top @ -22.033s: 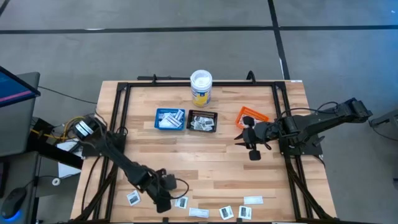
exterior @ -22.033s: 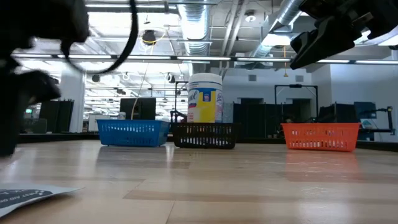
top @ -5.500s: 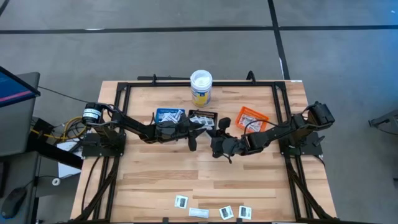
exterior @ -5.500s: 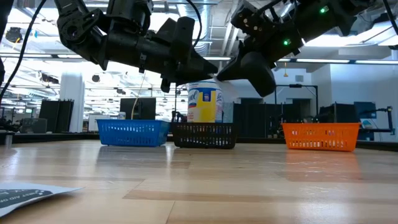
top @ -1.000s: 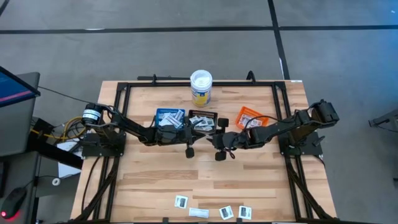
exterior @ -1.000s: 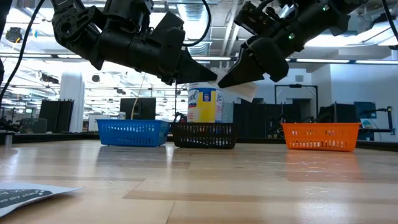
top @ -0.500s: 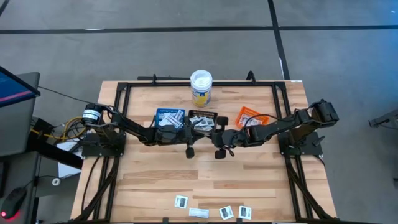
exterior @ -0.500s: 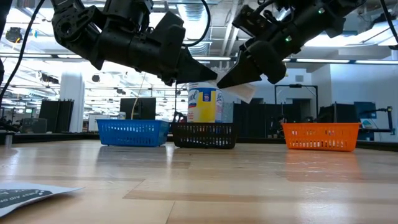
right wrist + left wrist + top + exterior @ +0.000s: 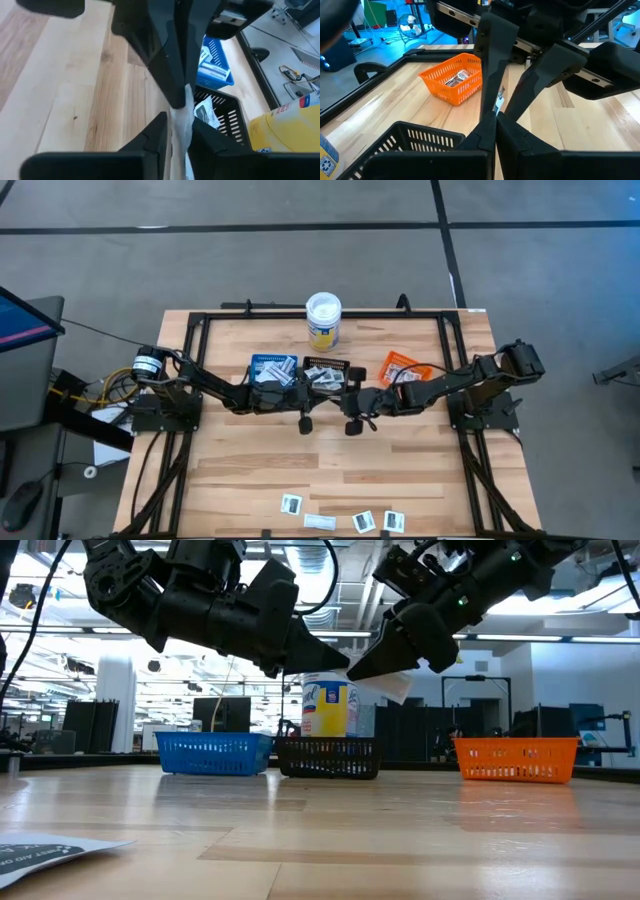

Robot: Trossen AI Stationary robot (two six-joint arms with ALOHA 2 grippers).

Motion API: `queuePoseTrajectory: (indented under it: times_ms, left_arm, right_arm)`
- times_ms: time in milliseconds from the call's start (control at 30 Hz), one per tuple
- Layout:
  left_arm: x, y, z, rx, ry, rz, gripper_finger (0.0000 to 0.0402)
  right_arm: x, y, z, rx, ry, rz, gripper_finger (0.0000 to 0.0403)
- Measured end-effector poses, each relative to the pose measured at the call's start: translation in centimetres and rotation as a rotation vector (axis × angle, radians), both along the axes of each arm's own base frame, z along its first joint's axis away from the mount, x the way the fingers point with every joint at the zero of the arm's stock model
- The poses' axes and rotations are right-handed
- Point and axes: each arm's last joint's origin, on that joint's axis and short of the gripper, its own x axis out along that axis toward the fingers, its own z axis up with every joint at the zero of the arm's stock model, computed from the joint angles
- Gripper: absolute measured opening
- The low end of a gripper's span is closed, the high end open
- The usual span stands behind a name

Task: Pick & Place First Aid Supplies
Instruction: Put the blue bandage into the blue bin

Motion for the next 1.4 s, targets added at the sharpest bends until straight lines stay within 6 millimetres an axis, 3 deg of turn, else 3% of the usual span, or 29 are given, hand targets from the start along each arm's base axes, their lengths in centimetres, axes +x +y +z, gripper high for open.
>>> queuePoseTrajectory:
  times_ms: [300, 533, 700, 1133, 1267, 1400]
  left_arm:
    - [0.0, 0.0, 0.4, -0.005, -0.044, -0.001, 0.0006]
    - [0.0, 0.0, 0.5, -0.005, -0.046, -0.004, 0.0008]
    - [0.0, -0.1, 0.4, -0.005, -0.045, -0.017, 0.0006]
    - [0.0, 0.0, 0.5, -0.005, -0.046, -0.014, 0.0006]
    - [-0.1, 0.0, 0.5, 0.009, -0.036, 0.079, 0.0007]
    - [-1.3, -0.4, 1.8, 0.077, 0.012, 0.236, 0.0005]
  right_arm:
    - [0.3, -0.6, 0.1, 0.053, -0.012, 0.051, 0.0069]
    - [0.4, -0.6, 0.3, 0.053, -0.038, 0.055, 0.0009]
    - [0.3, -0.4, 0.3, 0.041, -0.03, 0.068, 0.0002]
    - [-0.1, -0.8, -0.4, 0.075, 0.045, 0.028, 0.0048]
    - [-0.4, -1.1, -0.8, 0.098, 0.088, -0.002, 0.0065]
    - [-0.5, -1.2, -1.0, 0.1, 0.112, -0.011, 0.0072]
